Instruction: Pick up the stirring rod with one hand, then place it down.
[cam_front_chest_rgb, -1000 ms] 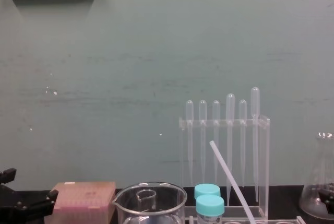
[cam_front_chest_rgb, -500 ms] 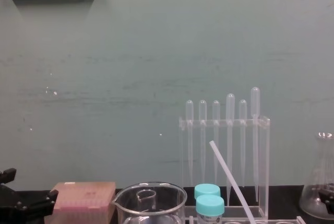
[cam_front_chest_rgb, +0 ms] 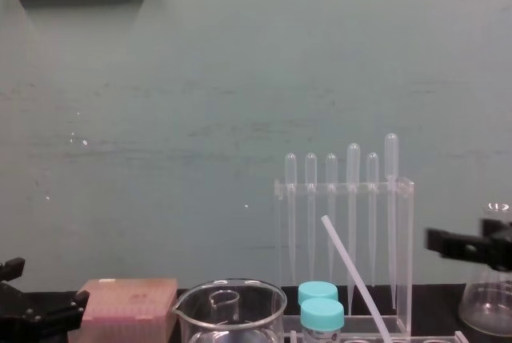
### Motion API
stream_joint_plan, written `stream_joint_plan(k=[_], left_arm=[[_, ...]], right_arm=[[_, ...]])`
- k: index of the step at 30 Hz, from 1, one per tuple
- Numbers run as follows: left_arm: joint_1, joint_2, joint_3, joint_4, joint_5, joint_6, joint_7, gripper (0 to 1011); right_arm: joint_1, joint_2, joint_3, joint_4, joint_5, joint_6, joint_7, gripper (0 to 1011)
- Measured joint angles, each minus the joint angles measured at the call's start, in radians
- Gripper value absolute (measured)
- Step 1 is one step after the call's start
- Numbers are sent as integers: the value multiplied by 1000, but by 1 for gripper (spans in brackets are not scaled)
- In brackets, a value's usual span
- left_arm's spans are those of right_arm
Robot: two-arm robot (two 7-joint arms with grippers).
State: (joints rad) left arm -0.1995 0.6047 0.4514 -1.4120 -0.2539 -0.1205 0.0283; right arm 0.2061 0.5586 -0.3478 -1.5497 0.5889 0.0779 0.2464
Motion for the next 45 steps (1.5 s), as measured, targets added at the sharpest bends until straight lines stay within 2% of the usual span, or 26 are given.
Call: stream_joint_plan(k=[5, 10, 14, 24, 30, 37, 45], left_arm=[[0, 0, 0, 0, 0, 0, 0, 1000], [0, 0, 0, 0, 0, 0, 0, 1000], [0, 0, 0, 0, 0, 0, 0, 1000], [0, 0, 0, 0, 0, 0, 0, 1000], [0, 0, 0, 0, 0, 0, 0, 1000], [0, 0, 0, 0, 0, 0, 0, 1000], [0, 0, 0, 0, 0, 0, 0, 1000]], right_arm=[[31, -24, -22, -16, 19, 38, 76, 1003], [63, -43, -54, -10, -18, 48, 109, 1003], [99, -71, -80, 18, -66, 74, 103, 1003], [178, -144, -120, 115, -132, 129, 97, 1003], [211, -182, -127, 178, -155, 141, 100, 1003], [229, -211, -122, 219, -171, 137, 116, 1003], [232, -218, -120, 228, -181, 126, 124, 1003]])
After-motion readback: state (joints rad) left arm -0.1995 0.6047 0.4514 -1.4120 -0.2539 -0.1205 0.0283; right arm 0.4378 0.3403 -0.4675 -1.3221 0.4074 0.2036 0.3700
